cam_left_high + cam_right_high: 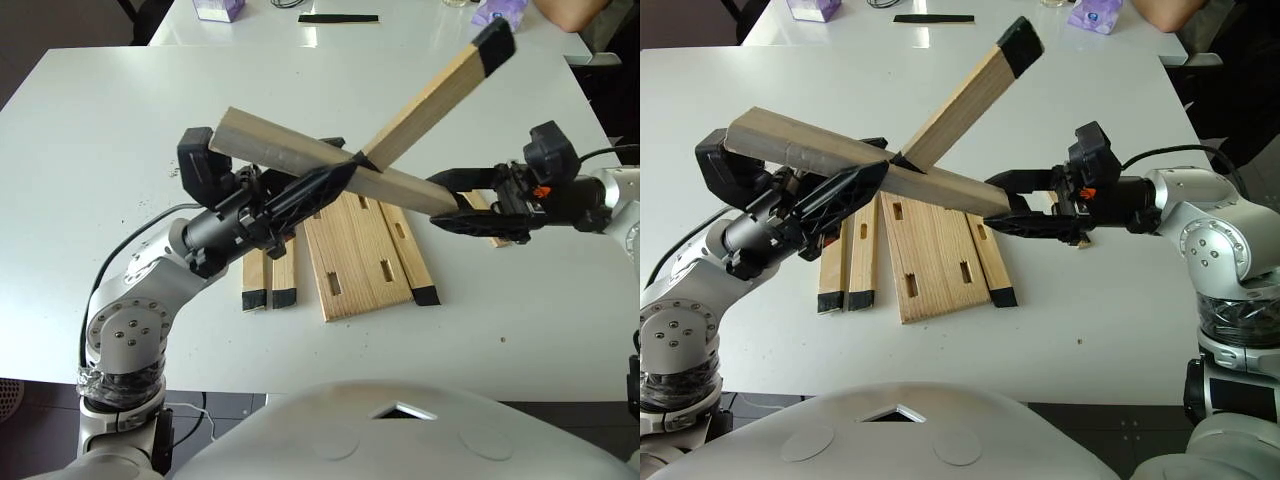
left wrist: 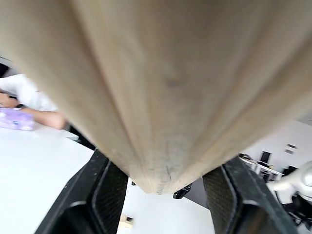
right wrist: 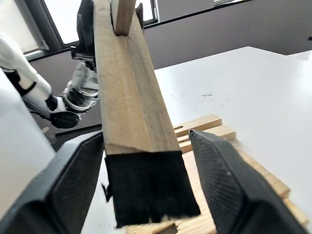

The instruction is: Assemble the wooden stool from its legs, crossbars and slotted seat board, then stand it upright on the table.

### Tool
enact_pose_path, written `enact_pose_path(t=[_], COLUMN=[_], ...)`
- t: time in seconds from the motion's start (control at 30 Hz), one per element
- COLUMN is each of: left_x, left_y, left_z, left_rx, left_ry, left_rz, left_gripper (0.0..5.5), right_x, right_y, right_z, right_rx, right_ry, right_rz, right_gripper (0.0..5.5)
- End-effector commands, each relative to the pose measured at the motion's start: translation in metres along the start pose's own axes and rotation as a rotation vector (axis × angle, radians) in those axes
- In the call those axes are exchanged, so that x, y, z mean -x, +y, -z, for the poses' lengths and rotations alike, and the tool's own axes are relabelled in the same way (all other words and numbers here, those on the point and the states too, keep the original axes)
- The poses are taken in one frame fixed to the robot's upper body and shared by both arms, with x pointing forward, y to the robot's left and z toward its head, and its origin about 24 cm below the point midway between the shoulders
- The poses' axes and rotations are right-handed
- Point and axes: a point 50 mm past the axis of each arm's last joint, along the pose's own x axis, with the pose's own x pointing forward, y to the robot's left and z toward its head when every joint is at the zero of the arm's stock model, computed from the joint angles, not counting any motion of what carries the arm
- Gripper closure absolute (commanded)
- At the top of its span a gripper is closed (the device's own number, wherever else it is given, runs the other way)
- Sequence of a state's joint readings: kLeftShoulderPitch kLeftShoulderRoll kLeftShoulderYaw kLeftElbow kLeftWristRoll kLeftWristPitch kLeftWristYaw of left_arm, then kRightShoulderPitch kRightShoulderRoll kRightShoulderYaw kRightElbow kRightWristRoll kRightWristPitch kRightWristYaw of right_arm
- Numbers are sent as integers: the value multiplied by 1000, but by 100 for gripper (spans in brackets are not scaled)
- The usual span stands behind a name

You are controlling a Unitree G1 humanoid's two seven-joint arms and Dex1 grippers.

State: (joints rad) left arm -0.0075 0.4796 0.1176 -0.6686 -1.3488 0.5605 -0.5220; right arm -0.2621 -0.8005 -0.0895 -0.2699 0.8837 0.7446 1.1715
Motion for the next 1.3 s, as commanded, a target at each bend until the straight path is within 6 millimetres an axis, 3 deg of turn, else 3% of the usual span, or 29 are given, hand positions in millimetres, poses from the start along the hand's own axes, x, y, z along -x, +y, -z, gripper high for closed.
enact_pose_path(t=[0.03,0.27,0.43,0.57,0.7,0.83,0.97,1.13,1.3], left_x=[2,7,11,16,36,55,58,69,73], left_y=[-6,-14,-11,-9,-10,-16,-21,-4,0], left_z=[-9,-12,-16,-21,-25,-22,-14,0,5], left_rx=[1,-27,-43,-82,-156,-206,-255,-315,-346], left_ry=[0,156,215,240,370,507,599,719,745], left_rz=[63,160,170,136,57,1,11,-19,-21], left_gripper=[340,343,346,346,346,346,346,346,346], right_x=[25,34,40,44,48,54,53,48,45], right_y=[-13,-11,-13,-16,-14,-9,-1,-4,-3], right_z=[-14,-46,-54,-39,-20,-7,5,7,9], right_rx=[-48,3,49,37,30,24,15,9,7], right_ry=[-118,-160,-131,-86,-31,-37,-52,-109,-111], right_rz=[179,103,99,138,198,259,298,355,358], right_gripper=[240,240,240,240,240,240,240,240,240])
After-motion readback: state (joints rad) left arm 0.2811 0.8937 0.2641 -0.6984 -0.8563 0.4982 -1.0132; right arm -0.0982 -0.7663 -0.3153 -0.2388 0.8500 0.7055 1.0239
